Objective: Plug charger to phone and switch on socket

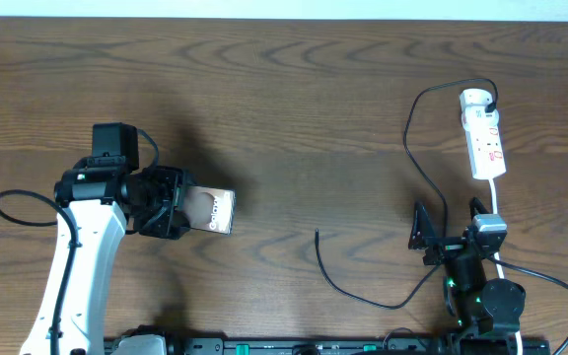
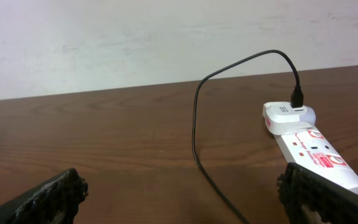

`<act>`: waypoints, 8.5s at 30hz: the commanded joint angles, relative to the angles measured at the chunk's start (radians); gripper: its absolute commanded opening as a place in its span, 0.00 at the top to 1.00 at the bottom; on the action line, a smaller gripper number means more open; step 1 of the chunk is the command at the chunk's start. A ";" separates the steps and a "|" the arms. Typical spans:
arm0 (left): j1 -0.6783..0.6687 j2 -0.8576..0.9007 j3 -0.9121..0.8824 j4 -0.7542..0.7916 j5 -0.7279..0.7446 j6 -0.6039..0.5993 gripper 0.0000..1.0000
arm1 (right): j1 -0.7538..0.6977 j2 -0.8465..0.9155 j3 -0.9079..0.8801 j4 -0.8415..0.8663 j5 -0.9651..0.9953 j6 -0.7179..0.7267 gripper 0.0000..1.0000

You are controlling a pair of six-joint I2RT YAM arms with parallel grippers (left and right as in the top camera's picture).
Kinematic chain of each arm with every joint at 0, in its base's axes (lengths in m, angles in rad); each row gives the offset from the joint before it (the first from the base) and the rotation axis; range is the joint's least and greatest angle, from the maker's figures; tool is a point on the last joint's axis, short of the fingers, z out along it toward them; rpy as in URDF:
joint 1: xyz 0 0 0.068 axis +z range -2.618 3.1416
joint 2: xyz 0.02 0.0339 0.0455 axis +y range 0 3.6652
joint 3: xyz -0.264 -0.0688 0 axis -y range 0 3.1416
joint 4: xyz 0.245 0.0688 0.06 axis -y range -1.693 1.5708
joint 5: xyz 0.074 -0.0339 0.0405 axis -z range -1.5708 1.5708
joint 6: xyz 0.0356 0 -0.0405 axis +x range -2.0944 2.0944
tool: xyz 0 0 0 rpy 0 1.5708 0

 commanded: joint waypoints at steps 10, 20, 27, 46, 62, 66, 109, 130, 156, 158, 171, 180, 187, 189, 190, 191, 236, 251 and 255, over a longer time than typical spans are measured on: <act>0.003 -0.016 0.007 -0.004 -0.025 0.021 0.93 | 0.008 -0.004 -0.001 -0.001 -0.021 0.011 0.01; 0.003 -0.016 0.007 -0.004 -0.025 0.024 0.93 | 0.008 0.028 0.054 0.093 -0.131 0.151 0.01; 0.003 -0.016 0.007 -0.004 -0.025 0.023 0.93 | 0.008 0.367 0.267 0.093 -0.330 0.248 0.01; 0.003 -0.016 0.007 -0.021 -0.069 0.024 0.93 | 0.106 1.584 0.909 0.209 -1.315 0.391 0.01; 0.003 -0.015 0.007 -0.030 -0.057 0.023 0.93 | 0.415 1.682 0.909 0.280 -1.162 0.404 0.27; 0.003 -0.015 0.007 -0.030 -0.035 0.023 0.93 | 0.459 1.682 0.909 0.280 -1.116 0.404 0.25; -0.062 -0.015 0.007 -0.030 0.115 -0.070 0.93 | 0.767 1.682 0.909 0.323 -0.707 0.597 0.33; -0.064 -0.015 0.007 -0.023 0.168 -0.114 0.93 | 0.824 1.682 0.909 0.348 -0.502 0.657 0.43; -0.097 -0.015 0.007 0.004 0.190 -0.154 0.93 | 0.849 1.682 0.909 0.407 -0.478 0.699 0.51; -0.097 -0.015 0.007 0.004 0.190 -0.154 0.93 | 0.849 1.682 0.909 0.407 -0.478 0.699 0.53; -0.097 -0.015 0.007 0.004 0.190 -0.153 0.93 | 0.852 1.682 0.909 0.407 -0.471 0.699 0.62; -0.097 -0.015 0.007 0.004 0.190 -0.153 0.93 | 0.854 1.682 0.909 0.406 -0.471 0.698 0.73; -0.097 -0.015 0.007 0.004 0.190 -0.145 0.93 | 0.854 1.682 0.909 0.404 -0.471 0.698 0.77; -0.097 -0.015 0.007 0.004 0.190 -0.145 0.93 | 0.854 1.682 0.909 0.404 -0.471 0.698 0.78; -0.097 -0.015 0.007 0.004 0.190 -0.145 0.93 | 0.854 1.682 0.909 0.404 -0.471 0.698 0.79; -0.097 -0.015 0.007 0.004 0.190 -0.145 0.93 | 0.854 1.682 0.909 0.404 -0.471 0.697 0.81; -0.001 -0.016 0.008 0.016 0.404 0.062 0.09 | 0.668 1.682 0.909 0.370 -0.460 0.761 0.99; -0.001 -0.016 0.007 0.347 0.404 0.147 0.09 | 0.552 1.682 0.909 0.604 -0.460 1.498 0.99; -0.001 -0.016 0.007 0.517 0.433 0.178 0.09 | 0.552 1.682 0.909 0.740 -0.460 1.610 0.99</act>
